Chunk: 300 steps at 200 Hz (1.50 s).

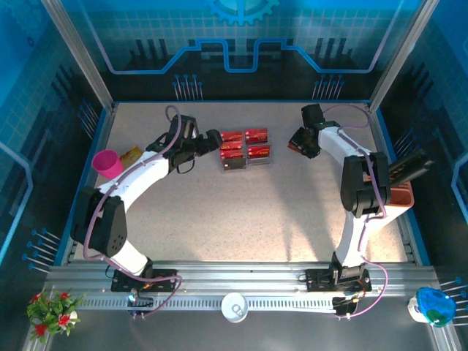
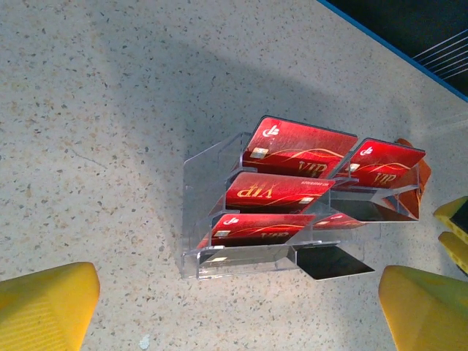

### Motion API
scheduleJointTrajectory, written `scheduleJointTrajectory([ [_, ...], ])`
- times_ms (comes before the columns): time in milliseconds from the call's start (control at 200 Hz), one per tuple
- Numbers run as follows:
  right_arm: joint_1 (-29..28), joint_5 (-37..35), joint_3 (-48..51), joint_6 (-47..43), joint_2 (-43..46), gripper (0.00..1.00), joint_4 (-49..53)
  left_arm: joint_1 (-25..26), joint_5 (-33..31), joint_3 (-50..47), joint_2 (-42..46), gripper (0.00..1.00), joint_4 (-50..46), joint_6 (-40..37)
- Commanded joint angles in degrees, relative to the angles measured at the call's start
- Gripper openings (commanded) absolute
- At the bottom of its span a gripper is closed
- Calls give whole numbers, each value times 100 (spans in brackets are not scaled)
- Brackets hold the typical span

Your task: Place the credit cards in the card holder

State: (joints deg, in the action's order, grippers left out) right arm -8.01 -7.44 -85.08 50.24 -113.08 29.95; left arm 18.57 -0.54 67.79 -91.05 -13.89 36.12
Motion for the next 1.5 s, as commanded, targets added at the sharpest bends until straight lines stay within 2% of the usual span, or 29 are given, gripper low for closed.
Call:
scheduleJointTrajectory([
  [0, 111, -120, 67, 175, -177, 53, -10, 24, 108, 214, -113, 99, -197, 42],
  [610, 293, -76, -372, 254, -797, 49, -78, 42, 118, 593, -379, 99, -458, -26],
  [1321, 411, 7, -655, 272, -1028, 46, -264, 77, 116, 850, -528, 99, -658, -122],
  [1496, 448, 67, -652, 291, -1059, 41, -367, 111, 115, 902, -568, 99, -688, -140],
])
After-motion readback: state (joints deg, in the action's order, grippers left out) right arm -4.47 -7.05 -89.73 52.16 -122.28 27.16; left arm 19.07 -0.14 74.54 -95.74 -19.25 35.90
